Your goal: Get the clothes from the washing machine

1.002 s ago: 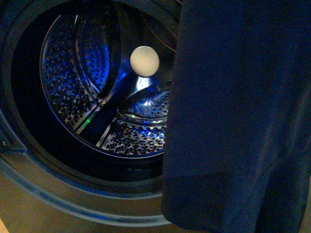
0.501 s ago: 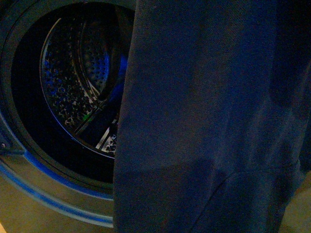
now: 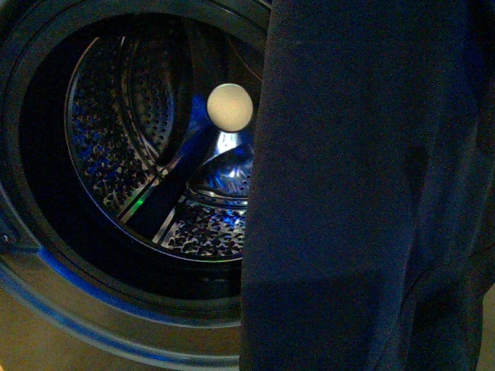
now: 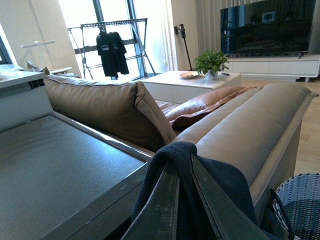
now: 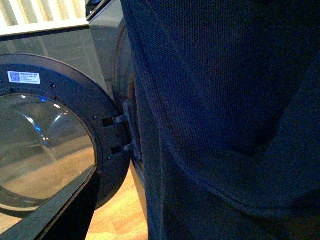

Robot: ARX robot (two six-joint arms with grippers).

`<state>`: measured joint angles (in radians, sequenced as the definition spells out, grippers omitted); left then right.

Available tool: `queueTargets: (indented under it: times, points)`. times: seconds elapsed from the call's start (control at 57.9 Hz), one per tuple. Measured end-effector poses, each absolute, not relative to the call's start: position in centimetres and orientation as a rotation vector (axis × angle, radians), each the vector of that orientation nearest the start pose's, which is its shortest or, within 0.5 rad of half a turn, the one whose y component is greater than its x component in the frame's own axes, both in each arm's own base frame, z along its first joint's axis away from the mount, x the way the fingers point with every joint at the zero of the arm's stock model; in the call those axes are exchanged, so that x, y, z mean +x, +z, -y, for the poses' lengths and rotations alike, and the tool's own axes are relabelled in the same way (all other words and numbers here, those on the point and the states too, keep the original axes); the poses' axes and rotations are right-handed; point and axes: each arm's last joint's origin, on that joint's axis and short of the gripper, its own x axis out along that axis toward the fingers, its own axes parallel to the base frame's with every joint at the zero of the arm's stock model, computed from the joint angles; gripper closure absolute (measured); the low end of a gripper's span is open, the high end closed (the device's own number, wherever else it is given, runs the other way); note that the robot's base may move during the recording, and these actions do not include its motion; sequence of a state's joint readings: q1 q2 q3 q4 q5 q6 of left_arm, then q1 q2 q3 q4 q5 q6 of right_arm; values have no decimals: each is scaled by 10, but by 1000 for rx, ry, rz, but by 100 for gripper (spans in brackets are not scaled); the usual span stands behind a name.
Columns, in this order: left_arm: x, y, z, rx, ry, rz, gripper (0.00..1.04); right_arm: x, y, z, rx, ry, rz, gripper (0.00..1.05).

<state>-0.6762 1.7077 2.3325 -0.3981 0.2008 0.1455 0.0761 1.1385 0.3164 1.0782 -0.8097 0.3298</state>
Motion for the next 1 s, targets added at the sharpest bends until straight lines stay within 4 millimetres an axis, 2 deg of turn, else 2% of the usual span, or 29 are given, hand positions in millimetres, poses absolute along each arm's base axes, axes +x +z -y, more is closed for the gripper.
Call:
queueTargets:
  times: [0.311,0.76,1.002]
  points:
    - [241,579,201,80,-854,291,99,211,236,-67,243,916,124,7]
    - [241,579,201,80,-854,290,99,244,247,-87,254,667,133,7]
    - [241,579,201,80,-854,290,99,254,252,-97,252,649,126,8]
